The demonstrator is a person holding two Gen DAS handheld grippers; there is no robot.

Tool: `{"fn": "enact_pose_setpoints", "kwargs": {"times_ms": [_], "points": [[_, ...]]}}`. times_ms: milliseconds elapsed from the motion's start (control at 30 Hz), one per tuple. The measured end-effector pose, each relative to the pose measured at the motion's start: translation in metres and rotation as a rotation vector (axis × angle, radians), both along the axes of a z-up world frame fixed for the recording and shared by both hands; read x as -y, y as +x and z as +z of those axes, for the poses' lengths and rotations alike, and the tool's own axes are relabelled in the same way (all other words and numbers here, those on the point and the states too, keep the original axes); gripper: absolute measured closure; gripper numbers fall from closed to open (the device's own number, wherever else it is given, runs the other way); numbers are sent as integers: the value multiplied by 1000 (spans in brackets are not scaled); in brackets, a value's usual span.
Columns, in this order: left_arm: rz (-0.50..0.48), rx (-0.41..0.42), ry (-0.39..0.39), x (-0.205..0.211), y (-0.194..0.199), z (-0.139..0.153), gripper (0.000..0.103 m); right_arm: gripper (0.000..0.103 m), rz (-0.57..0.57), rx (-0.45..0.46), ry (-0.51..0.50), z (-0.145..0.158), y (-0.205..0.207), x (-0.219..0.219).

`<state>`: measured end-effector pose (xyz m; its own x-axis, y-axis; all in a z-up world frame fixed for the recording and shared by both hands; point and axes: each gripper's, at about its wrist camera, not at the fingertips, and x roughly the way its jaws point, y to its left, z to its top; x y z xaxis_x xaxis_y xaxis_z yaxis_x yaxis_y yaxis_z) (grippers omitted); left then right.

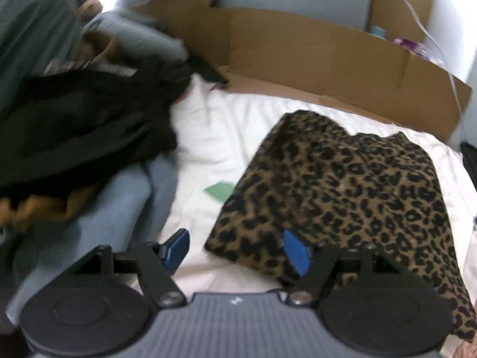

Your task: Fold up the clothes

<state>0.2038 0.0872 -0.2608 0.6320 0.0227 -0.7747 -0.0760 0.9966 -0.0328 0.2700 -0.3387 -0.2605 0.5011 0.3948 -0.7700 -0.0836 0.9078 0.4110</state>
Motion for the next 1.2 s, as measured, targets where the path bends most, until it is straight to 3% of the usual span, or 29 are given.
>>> {"fn": "enact_pose_setpoints", "kwargs": {"times_ms": [233,600,867,1033,1200], "points": [[3,-21,15,-16,-2,-28,32,53,-22,-103,2,-32,-20,4],[-18,-19,-34,-15,8,-52,32,53,-42,-163,59,-56,-34,5],[-52,18,-12,-10,22,-59,32,54,-77,-217,98,-76,-29,0],[-59,25,-19,-13,23,-59,32,55,-157,-236,188,-79,-30,15],[-35,40,-14,-22,11,-51,32,65,-210,-253,239,-84,-35,25]]}}
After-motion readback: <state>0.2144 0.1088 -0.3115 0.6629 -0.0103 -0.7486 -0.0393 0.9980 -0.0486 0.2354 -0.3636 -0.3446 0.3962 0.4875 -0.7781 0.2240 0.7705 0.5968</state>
